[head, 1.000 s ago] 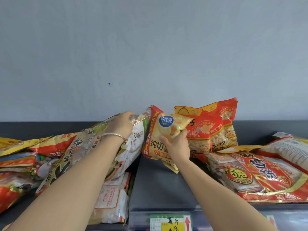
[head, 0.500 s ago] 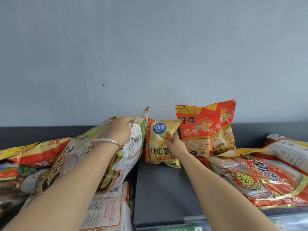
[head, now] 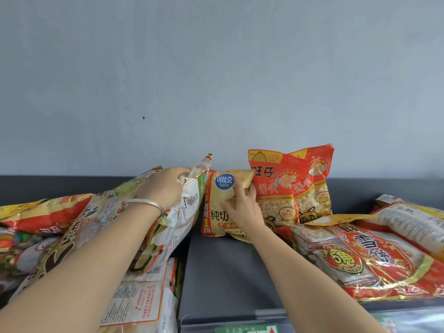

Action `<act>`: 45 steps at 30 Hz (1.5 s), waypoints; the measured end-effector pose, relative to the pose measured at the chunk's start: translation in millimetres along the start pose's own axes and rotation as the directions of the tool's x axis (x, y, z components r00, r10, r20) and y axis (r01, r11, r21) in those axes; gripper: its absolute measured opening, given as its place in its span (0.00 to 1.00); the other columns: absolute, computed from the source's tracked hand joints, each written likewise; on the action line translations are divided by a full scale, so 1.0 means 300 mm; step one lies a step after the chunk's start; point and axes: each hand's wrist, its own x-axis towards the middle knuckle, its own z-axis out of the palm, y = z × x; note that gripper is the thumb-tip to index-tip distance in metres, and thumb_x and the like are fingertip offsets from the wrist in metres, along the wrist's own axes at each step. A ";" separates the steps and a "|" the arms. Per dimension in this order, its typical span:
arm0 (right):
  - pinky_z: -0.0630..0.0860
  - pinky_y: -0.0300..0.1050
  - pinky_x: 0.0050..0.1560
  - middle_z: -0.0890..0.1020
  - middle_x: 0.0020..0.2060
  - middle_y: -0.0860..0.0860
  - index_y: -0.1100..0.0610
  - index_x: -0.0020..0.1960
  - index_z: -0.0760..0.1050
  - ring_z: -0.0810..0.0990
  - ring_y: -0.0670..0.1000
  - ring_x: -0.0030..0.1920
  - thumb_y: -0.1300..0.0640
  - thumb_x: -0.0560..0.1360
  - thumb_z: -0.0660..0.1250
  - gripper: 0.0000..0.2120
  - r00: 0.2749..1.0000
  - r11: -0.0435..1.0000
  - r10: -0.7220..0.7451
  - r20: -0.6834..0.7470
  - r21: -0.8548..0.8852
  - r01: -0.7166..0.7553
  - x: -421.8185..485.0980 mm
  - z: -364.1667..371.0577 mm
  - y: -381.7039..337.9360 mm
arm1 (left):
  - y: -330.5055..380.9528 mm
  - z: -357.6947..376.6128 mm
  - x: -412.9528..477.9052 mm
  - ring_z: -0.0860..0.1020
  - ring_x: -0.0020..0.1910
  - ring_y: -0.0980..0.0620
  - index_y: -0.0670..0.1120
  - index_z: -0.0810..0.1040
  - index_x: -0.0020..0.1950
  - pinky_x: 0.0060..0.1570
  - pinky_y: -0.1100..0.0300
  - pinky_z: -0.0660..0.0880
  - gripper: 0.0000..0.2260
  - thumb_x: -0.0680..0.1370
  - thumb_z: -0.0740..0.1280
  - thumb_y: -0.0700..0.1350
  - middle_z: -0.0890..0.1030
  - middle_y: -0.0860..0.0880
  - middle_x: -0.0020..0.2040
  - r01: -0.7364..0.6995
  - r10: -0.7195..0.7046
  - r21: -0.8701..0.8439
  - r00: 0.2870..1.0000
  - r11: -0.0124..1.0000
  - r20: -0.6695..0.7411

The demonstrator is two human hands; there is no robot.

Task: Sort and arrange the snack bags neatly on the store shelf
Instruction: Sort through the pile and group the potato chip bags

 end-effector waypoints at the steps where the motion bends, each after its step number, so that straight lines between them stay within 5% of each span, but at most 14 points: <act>1: 0.72 0.57 0.59 0.56 0.73 0.60 0.34 0.74 0.43 0.73 0.64 0.61 0.41 0.72 0.67 0.40 0.997 0.993 0.053 0.060 0.106 -0.059 -0.001 0.005 -0.002 | 0.002 0.002 -0.001 0.73 0.30 0.50 0.58 0.71 0.67 0.27 0.61 0.67 0.25 0.76 0.55 0.35 0.80 0.48 0.54 -0.001 0.001 -0.003 1.000 1.000 0.005; 5: 0.72 0.50 0.60 0.68 0.66 0.58 0.35 0.75 0.44 0.72 0.55 0.58 0.45 0.67 0.75 0.49 0.959 0.899 0.157 0.238 0.367 -0.238 0.030 0.004 0.001 | 0.002 0.008 -0.004 0.75 0.31 0.50 0.59 0.72 0.65 0.27 0.60 0.69 0.24 0.76 0.56 0.36 0.81 0.49 0.53 0.003 -0.003 -0.007 1.000 1.000 0.005; 8: 0.80 0.50 0.49 0.74 0.61 0.50 0.41 0.76 0.47 0.79 0.52 0.54 0.54 0.70 0.75 0.47 0.890 0.801 0.097 0.446 0.495 -0.336 0.059 -0.061 0.033 | 0.000 -0.002 -0.002 0.79 0.38 0.48 0.60 0.73 0.64 0.36 0.54 0.77 0.21 0.77 0.58 0.39 0.81 0.50 0.53 0.008 -0.008 -0.014 1.000 1.000 -0.003; 12: 0.76 0.50 0.58 0.72 0.67 0.53 0.42 0.77 0.43 0.77 0.55 0.59 0.52 0.77 0.67 0.40 0.920 0.953 0.073 0.385 0.245 -0.178 0.041 -0.064 0.053 | 0.022 0.013 -0.019 0.77 0.36 0.49 0.58 0.73 0.64 0.33 0.58 0.73 0.20 0.78 0.56 0.40 0.80 0.51 0.45 -0.004 0.004 0.003 1.000 1.000 0.010; 16: 0.72 0.42 0.36 0.77 0.58 0.55 0.45 0.78 0.42 0.77 0.51 0.42 0.50 0.79 0.62 0.37 0.904 0.995 0.052 0.424 -0.096 -0.013 0.047 -0.101 0.000 | 0.048 0.019 -0.034 0.77 0.42 0.48 0.57 0.72 0.66 0.39 0.55 0.74 0.16 0.81 0.56 0.45 0.80 0.49 0.53 -0.020 0.020 0.012 0.999 1.000 0.042; 20: 0.73 0.44 0.37 0.78 0.51 0.53 0.48 0.76 0.57 0.77 0.51 0.39 0.50 0.78 0.58 0.26 0.904 0.852 0.038 0.426 -0.486 0.194 0.008 -0.209 -0.065 | 0.062 0.024 -0.062 0.79 0.46 0.47 0.57 0.71 0.67 0.48 0.52 0.76 0.16 0.81 0.54 0.53 0.80 0.48 0.55 -0.010 0.014 -0.059 0.997 0.998 0.073; 25: 0.74 0.44 0.37 0.81 0.52 0.52 0.50 0.62 0.75 0.79 0.47 0.35 0.48 0.80 0.56 0.15 0.818 0.717 -0.138 0.559 -0.513 0.472 -0.123 -0.329 -0.150 | 0.121 0.050 -0.114 0.74 0.60 0.42 0.58 0.68 0.69 0.61 0.43 0.70 0.25 0.73 0.50 0.59 0.76 0.47 0.64 -0.022 0.030 -0.054 0.986 0.998 0.162; 28: 0.68 0.41 0.29 0.79 0.34 0.50 0.54 0.43 0.77 0.80 0.54 0.35 0.53 0.77 0.64 0.07 0.822 0.530 -0.525 0.221 -0.670 0.519 -0.186 -0.364 -0.139 | 0.152 0.065 -0.140 0.71 0.65 0.42 0.63 0.66 0.69 0.63 0.39 0.66 0.32 0.66 0.45 0.62 0.73 0.49 0.68 0.005 0.007 -0.065 0.983 0.998 0.184; 30: 0.72 0.43 0.32 0.80 0.36 0.50 0.53 0.45 0.78 0.80 0.54 0.38 0.52 0.71 0.71 0.06 0.763 0.520 -0.643 -0.064 -0.768 0.375 -0.201 -0.390 -0.129 | 0.155 0.083 -0.139 0.72 0.63 0.42 0.62 0.65 0.69 0.61 0.40 0.67 0.24 0.73 0.50 0.55 0.73 0.48 0.67 0.009 0.002 -0.057 0.983 0.998 0.186; 32: 0.75 0.50 0.45 0.79 0.53 0.53 0.50 0.70 0.66 0.78 0.57 0.52 0.46 0.72 0.69 0.28 0.917 0.607 -0.397 -0.036 -0.760 0.233 -0.188 -0.427 -0.110 | 0.155 0.094 -0.142 0.73 0.62 0.41 0.61 0.64 0.70 0.60 0.42 0.70 0.22 0.76 0.52 0.51 0.72 0.46 0.67 -0.008 0.021 -0.070 0.982 0.998 0.190; 34: 0.73 0.48 0.39 0.78 0.52 0.52 0.50 0.76 0.50 0.79 0.56 0.49 0.48 0.74 0.67 0.37 0.996 0.646 -0.053 0.077 -0.758 0.093 -0.174 -0.445 -0.081 | 0.156 0.099 -0.150 0.72 0.63 0.40 0.60 0.63 0.71 0.61 0.42 0.69 0.25 0.74 0.49 0.55 0.71 0.44 0.68 -0.015 0.033 -0.091 0.978 0.996 0.205; 37: 0.69 0.46 0.37 0.79 0.44 0.50 0.49 0.56 0.69 0.75 0.54 0.40 0.55 0.74 0.67 0.13 0.966 0.697 0.171 0.192 -0.717 0.019 -0.174 -0.443 -0.023 | 0.152 0.107 -0.151 0.70 0.64 0.41 0.60 0.61 0.72 0.61 0.41 0.69 0.24 0.75 0.49 0.55 0.69 0.45 0.69 -0.012 0.023 -0.054 0.979 0.998 0.205; 40: 0.71 0.48 0.39 0.75 0.40 0.50 0.52 0.49 0.72 0.74 0.54 0.40 0.65 0.74 0.65 0.09 0.969 0.653 0.169 0.180 -0.757 0.027 -0.186 -0.446 -0.004 | 0.146 0.122 -0.142 0.70 0.64 0.41 0.61 0.60 0.72 0.60 0.41 0.70 0.21 0.78 0.51 0.52 0.69 0.45 0.69 -0.013 0.017 -0.020 0.979 1.000 0.205; 45: 0.67 0.42 0.33 0.72 0.30 0.47 0.54 0.43 0.77 0.74 0.50 0.35 0.70 0.72 0.65 0.11 0.982 0.460 -0.159 0.106 -0.872 0.169 -0.195 -0.524 0.021 | 0.141 0.146 -0.134 0.71 0.62 0.41 0.62 0.59 0.72 0.58 0.44 0.70 0.23 0.78 0.54 0.46 0.68 0.45 0.67 -0.026 0.021 0.020 0.976 0.999 0.215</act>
